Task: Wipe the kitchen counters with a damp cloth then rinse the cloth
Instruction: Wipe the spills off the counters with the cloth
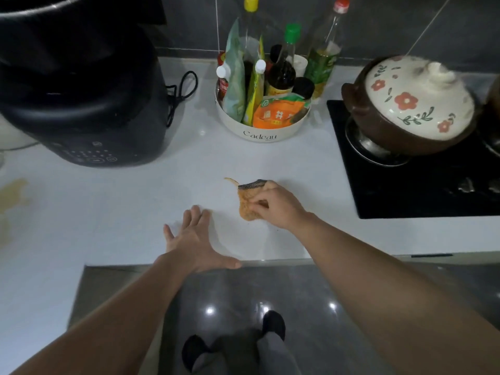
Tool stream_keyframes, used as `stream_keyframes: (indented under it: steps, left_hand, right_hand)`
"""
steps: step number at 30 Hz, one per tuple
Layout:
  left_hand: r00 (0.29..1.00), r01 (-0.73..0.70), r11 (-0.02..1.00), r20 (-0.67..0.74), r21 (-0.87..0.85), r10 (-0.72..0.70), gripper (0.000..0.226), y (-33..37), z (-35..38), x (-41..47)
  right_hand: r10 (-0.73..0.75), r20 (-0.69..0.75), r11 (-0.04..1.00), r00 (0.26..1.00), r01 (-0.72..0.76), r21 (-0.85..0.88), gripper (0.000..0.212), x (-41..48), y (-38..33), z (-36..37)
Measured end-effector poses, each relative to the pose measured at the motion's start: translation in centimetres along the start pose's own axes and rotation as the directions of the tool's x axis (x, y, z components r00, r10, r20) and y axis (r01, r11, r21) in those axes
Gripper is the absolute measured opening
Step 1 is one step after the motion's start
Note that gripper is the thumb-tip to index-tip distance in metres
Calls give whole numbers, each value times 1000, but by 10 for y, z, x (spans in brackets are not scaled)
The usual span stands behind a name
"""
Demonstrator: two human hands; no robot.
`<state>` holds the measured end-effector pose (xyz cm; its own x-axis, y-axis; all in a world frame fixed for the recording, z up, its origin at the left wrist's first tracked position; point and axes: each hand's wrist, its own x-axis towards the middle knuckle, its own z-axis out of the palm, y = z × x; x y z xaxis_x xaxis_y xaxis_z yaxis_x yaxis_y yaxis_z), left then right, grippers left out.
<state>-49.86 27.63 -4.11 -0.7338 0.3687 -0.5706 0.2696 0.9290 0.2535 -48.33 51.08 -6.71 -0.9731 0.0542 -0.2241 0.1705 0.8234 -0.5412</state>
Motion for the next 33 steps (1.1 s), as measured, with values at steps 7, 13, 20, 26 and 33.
stream_keyframes:
  steps: [7,13,20,26,33]
  left_hand:
    - [998,2,997,-61,-80,-7,129,10,-2,-2]
    - [998,30,996,-47,-85,-34,123,15,-4,2]
    - [963,95,987,-240,-126,-123,63,41,-20,11]
    - [972,-60,712,-205,-699,-119,21,109,-36,18]
    - [989,-89,491,-134,-867,-57,37,144,-51,20]
  right_hand:
    - [187,-212,934,959,-107,340,17,16,12,-24]
    - [322,-173,946,931,-307,107,33,27,21,-32]
    - [287,-165,945,944,-250,210,11,20,16,-45]
    - [323,-9,798,946,-267,540,17,10,7,-75]
    - [150,225,620,963,-269,737,6,-14,-2,-99]
